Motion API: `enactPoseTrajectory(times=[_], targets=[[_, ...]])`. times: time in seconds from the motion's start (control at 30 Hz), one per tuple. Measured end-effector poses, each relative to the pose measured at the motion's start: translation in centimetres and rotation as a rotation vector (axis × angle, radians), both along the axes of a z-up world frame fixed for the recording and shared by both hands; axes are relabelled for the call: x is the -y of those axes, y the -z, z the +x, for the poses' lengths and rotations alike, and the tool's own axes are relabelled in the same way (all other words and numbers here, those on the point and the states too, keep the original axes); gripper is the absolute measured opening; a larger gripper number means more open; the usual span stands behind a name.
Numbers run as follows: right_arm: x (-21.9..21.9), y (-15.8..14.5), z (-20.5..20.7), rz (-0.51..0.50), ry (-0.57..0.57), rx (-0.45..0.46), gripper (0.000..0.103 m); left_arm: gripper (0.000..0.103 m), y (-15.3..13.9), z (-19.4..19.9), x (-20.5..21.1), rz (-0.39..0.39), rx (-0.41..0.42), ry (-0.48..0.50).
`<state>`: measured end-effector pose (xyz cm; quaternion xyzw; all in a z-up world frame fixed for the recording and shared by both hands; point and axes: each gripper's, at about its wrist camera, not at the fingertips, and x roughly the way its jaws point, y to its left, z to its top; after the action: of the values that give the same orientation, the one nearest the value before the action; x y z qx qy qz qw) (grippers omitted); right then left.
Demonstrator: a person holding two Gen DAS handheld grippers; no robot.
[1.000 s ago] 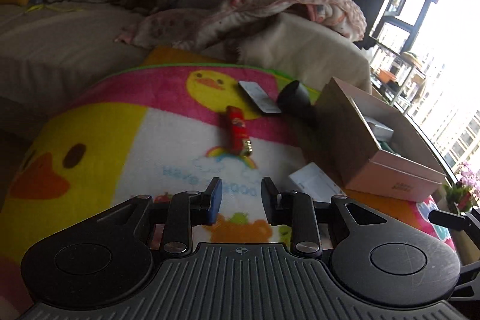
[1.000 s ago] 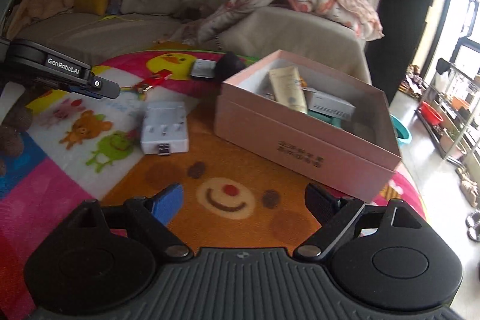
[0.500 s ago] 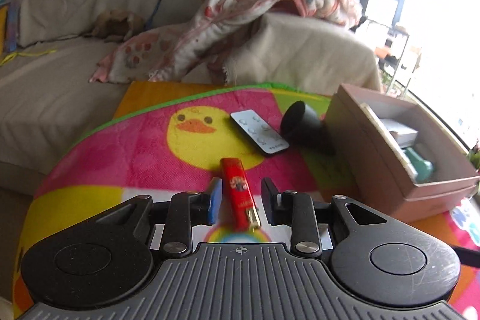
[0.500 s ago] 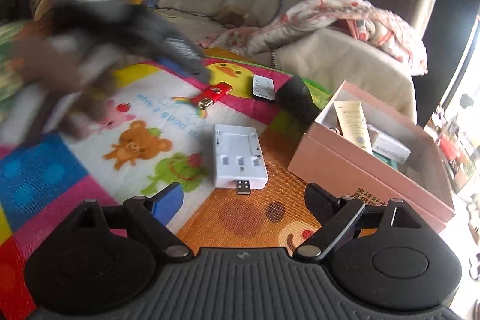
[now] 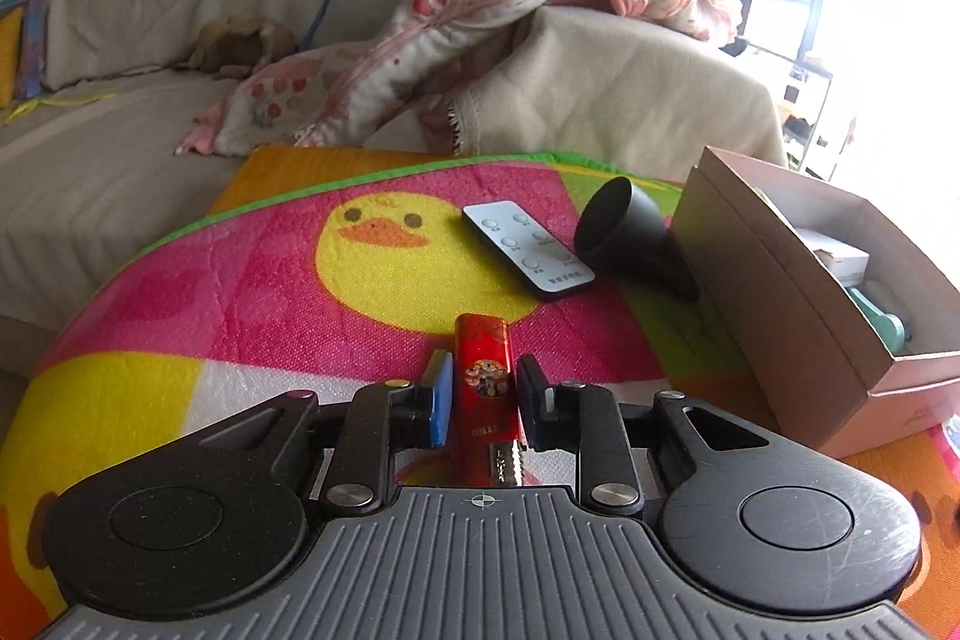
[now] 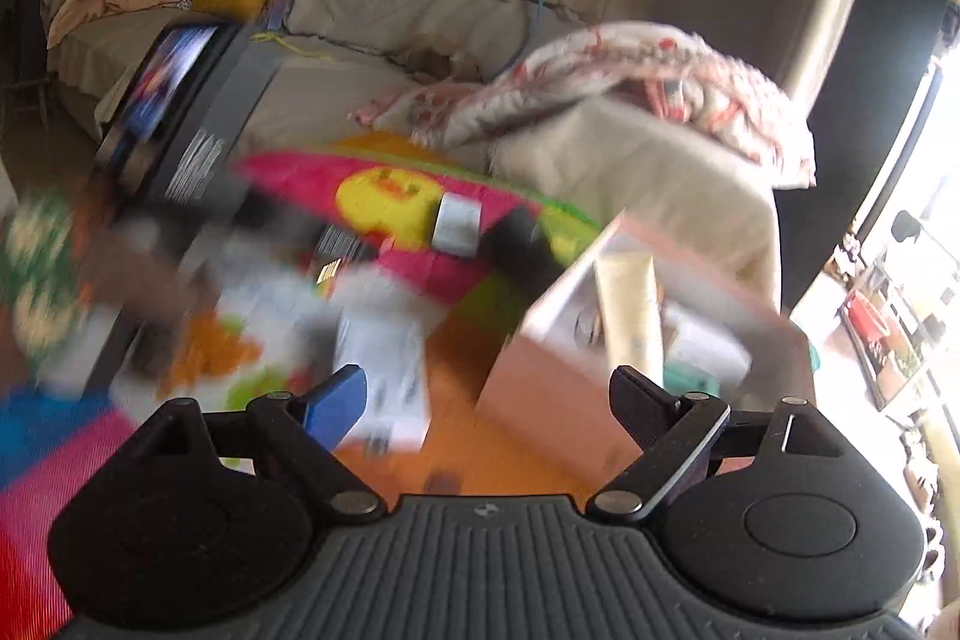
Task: Organize rigid objects
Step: 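Grasp the red lighter with the left tool while the right tool grasps the white remote, then drop the red lighter and white remote into the pink box with both tools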
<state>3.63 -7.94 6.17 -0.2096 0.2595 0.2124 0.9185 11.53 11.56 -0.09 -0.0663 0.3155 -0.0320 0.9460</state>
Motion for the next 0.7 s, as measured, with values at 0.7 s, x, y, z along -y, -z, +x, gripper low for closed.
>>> enactPoseTrajectory(times=[0.7], targets=[[-13.3, 3.9, 26.5, -0.005, 0.216, -0.536, 0.050, 0.026, 0.5, -0.2, -2.2, -0.183, 0.010, 0.006]])
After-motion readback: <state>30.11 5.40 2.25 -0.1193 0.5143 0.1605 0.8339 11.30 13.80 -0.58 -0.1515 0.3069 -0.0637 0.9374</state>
